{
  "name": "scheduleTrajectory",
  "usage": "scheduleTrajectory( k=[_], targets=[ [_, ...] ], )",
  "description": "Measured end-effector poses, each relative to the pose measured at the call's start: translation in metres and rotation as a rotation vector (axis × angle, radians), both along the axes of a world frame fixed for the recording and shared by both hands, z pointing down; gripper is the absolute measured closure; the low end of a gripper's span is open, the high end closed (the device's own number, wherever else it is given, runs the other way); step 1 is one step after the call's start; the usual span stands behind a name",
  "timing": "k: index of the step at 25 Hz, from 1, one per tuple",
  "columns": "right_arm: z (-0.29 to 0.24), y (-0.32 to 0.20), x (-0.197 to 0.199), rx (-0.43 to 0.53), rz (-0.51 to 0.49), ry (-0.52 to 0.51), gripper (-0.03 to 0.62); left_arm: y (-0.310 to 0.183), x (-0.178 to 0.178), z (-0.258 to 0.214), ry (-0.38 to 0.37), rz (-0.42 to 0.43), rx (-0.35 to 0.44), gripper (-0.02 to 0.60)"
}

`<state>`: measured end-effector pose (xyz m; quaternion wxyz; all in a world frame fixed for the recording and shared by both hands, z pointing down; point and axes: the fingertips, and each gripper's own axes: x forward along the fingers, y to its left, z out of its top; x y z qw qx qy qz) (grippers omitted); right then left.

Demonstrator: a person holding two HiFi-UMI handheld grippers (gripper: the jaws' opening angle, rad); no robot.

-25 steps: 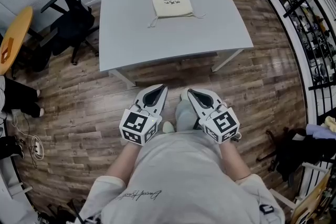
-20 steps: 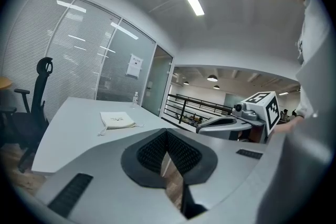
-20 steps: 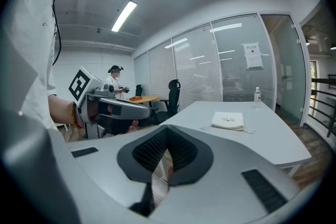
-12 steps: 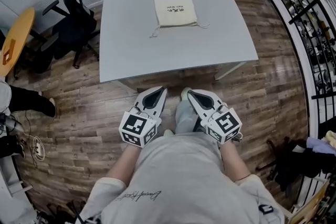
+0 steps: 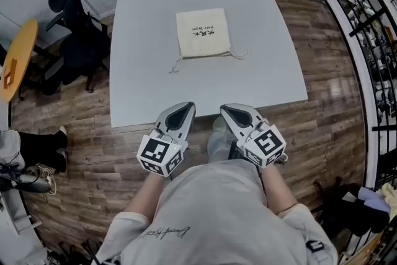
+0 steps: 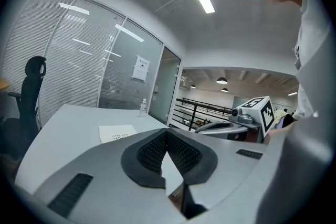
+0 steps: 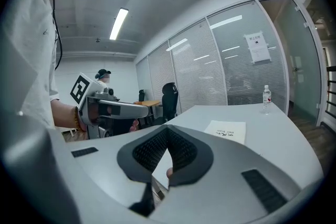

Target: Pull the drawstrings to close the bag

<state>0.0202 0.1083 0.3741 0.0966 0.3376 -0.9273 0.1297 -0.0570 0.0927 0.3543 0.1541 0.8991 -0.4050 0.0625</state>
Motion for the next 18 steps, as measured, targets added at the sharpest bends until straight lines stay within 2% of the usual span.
scheduleTrajectory(
  k=[10, 18],
  targets=[
    [-0.001, -0.095, 0.036, -0.003, -0.123, 0.022, 0.572, -0.103, 0.042, -0.004, -0.02, -0.051, -0.008, 0.571],
    [0.002, -0.147, 0.048, -0.008, -0.18, 0.048, 0.572, -0.145, 0.043, -0.001, -0.033, -0.127, -0.016, 0.571]
  ],
)
